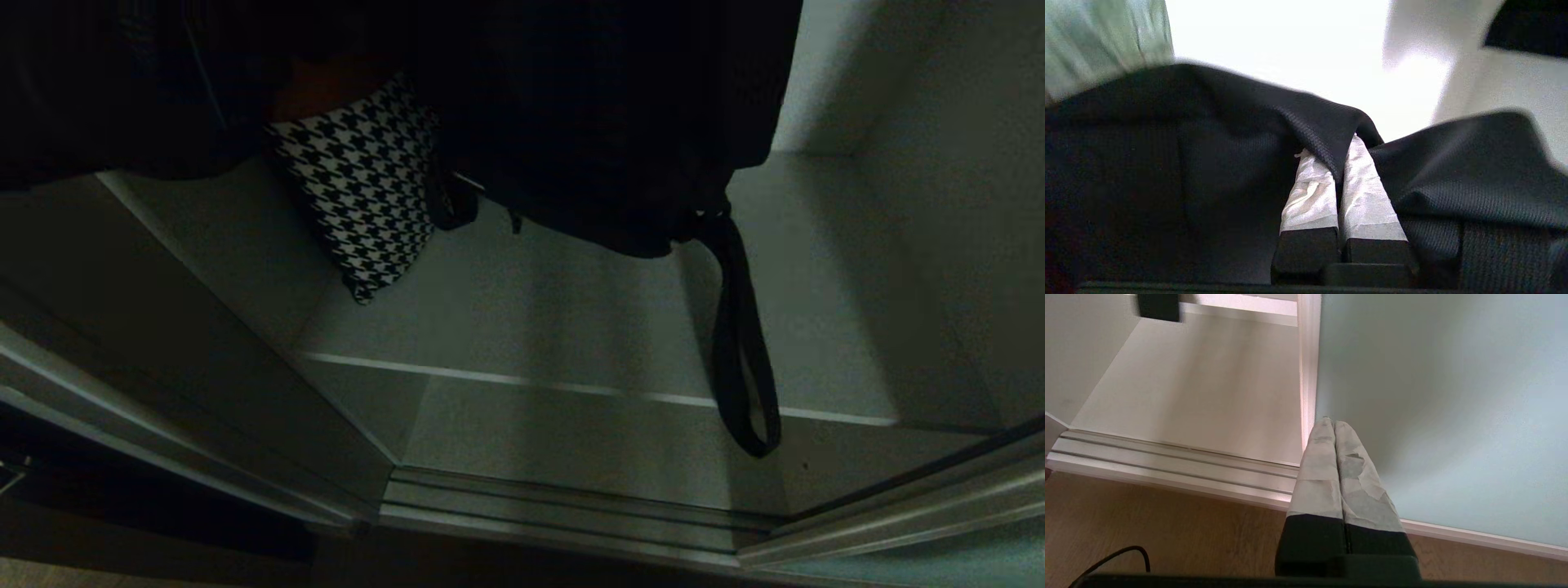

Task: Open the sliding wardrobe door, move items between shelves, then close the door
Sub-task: Place the bag on the higher shelf

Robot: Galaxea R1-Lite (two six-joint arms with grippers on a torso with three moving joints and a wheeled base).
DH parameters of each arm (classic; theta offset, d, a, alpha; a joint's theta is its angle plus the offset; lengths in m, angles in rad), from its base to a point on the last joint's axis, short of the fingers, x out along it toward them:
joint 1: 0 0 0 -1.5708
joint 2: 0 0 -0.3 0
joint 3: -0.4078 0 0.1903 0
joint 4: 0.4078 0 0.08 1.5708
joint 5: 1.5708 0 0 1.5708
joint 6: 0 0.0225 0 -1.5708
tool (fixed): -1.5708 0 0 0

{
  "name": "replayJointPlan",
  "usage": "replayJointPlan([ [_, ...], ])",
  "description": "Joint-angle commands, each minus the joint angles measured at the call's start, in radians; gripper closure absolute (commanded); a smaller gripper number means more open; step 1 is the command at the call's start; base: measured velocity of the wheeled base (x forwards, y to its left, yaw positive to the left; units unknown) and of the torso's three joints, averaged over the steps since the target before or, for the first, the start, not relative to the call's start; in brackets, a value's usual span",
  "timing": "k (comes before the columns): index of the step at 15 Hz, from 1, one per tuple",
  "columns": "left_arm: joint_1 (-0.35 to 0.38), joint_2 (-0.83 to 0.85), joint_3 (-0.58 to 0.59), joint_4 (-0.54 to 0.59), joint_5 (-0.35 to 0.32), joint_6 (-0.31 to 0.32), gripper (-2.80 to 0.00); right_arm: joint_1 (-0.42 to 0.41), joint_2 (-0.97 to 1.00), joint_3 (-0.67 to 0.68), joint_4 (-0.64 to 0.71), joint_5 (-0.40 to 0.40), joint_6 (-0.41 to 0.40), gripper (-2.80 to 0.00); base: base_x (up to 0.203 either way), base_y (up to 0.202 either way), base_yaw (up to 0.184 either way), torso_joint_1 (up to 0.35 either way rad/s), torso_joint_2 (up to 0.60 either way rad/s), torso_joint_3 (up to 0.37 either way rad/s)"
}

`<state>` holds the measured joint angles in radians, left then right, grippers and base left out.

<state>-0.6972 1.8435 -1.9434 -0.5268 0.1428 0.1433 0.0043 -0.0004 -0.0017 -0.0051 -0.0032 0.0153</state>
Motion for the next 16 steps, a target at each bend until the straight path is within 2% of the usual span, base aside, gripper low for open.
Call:
replayJointPlan([
  [1,0.0,0.056,0.001,-0.001,0.039,-0.029,0.0,0.0,-0.001,0.0,0.001,0.0,0.0,0.0,0.0,0.0,0.0,0.0,0.0,0.0],
  [3,0.0,0.099,0.001,0.003,0.077,-0.095,0.0,0.0,-0.001,0.0,0.0,0.0,0.0,0.0,0.0,0.0,0.0,0.0,0.0,0.0],
  [8,-0.001,0.17,0.001,0.011,0.082,-0.141,0.0,0.0,-0.001,0.0,-0.001,0.0,0.0,0.0,0.0,0.0,0.0,0.0,0.0,0.0],
  [12,-0.001,0.188,0.001,0.035,0.114,-0.156,0.0,0.0,-0.001,0.0,-0.001,0.0,0.0,0.0,0.0,0.0,0.0,0.0,0.0,0.0],
  [16,0.001,0.222,0.001,0.106,0.118,-0.205,0.0,0.0,-0.001,0.0,-0.001,0.0,0.0,0.0,0.0,0.0,0.0,0.0,0.0,0.0],
])
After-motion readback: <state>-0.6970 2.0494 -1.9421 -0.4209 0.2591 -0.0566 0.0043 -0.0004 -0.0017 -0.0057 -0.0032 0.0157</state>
